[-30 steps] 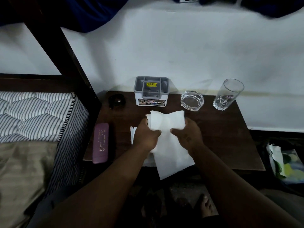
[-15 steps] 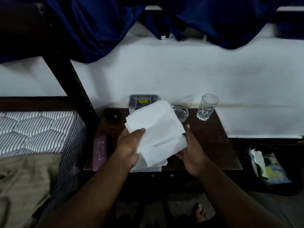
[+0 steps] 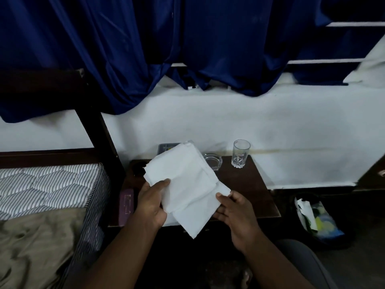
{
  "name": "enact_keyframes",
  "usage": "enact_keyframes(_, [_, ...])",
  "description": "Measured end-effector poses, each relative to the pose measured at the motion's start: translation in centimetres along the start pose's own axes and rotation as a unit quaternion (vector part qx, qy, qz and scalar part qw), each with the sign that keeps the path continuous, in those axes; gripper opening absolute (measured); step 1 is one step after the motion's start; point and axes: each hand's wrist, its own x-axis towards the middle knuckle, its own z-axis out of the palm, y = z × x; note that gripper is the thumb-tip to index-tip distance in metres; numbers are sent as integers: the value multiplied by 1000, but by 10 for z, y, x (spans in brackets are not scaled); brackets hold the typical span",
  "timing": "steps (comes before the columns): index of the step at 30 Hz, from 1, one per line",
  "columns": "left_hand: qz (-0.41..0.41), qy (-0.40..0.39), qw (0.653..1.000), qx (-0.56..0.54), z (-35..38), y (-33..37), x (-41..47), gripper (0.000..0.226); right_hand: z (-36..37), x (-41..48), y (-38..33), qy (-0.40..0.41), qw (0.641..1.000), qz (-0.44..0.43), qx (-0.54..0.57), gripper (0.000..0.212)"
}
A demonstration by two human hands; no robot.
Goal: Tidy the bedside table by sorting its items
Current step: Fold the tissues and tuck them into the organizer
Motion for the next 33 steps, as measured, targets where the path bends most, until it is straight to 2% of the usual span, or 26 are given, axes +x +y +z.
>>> enact_keyframes(4, [8,4,1000,-11,-4,-3,-15,46,-13,-26,-15,13,998,-57,-5,5])
enact_keyframes(7, [25,12,999,-28,-8,-4,-21,47,-25,-46,-29,34,995,-86,28,23])
enact_keyframes(10, [47,26,998,-41,-11,-6,-25,48,-36,-59,-47,43,991,-85,96,15])
enact_keyframes(11, [46,31,998,-43,-12,-8,-25,47,-38,-60,-53,42,988,-83,120,23])
enact_keyframes(13, [26,39,998,-49,-14,-12,-26,44,-38,-64,-66,25,985,-76,154,30])
enact_keyframes(15, [-7,51,998,-44,-18,-15,-26,42,-34,-65,-78,-12,980,-76,183,15])
enact_keyframes(18, [-62,36,997,-39,-22,-19,-30,44,-15,-65,-94,-57,958,-61,274,12])
enact_keyframes(21, [-104,16,994,-41,-21,-22,-36,49,14,-65,-101,-108,936,-27,335,20])
enact_keyframes(23, [-104,1,994,-37,-14,-22,-40,42,36,-61,-101,-119,934,-1,337,31])
enact_keyframes(26, [-82,-40,995,-27,-9,-20,-40,19,63,-54,-90,-111,945,34,307,29])
enact_keyframes(29, [-121,-69,988,-64,-7,-15,-42,28,75,-44,-69,-37,965,52,253,36])
enact_keyframes(30, [-127,-77,985,-89,-7,-16,-40,34,75,-42,-62,-17,970,57,234,34])
enact_keyframes(33, [-128,-113,972,-159,-10,-16,-38,30,73,-39,-47,39,982,58,178,24])
